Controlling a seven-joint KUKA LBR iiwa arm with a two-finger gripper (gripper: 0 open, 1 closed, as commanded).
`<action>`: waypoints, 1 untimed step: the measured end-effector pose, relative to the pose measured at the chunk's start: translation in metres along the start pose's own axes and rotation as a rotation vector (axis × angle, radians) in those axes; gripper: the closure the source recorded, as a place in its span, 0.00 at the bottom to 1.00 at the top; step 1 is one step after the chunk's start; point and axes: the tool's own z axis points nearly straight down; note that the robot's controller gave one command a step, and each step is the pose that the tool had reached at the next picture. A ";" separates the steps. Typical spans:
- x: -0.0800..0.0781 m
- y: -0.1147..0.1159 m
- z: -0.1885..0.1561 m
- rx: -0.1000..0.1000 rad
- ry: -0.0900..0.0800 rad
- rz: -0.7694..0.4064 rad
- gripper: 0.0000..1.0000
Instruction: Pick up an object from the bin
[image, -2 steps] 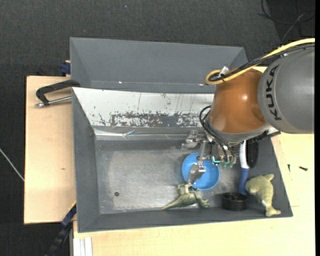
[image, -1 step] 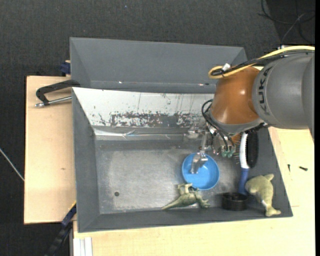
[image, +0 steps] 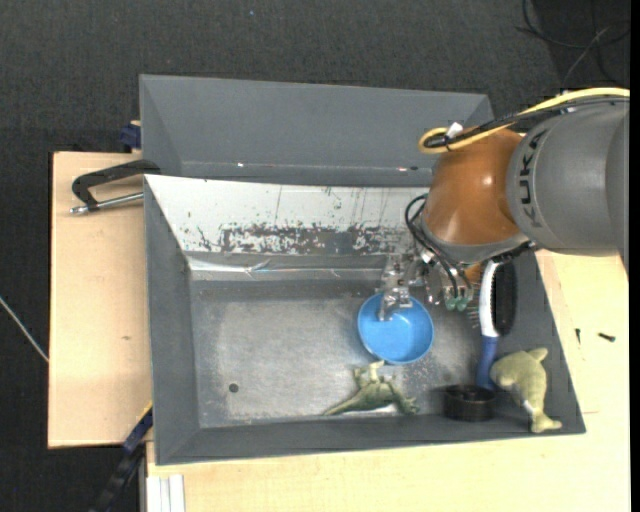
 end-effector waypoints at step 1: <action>0.006 -0.001 -0.158 -0.003 0.005 0.004 1.00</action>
Offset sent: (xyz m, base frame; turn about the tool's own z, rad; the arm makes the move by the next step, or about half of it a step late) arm -0.0122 -0.0013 0.1518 0.0033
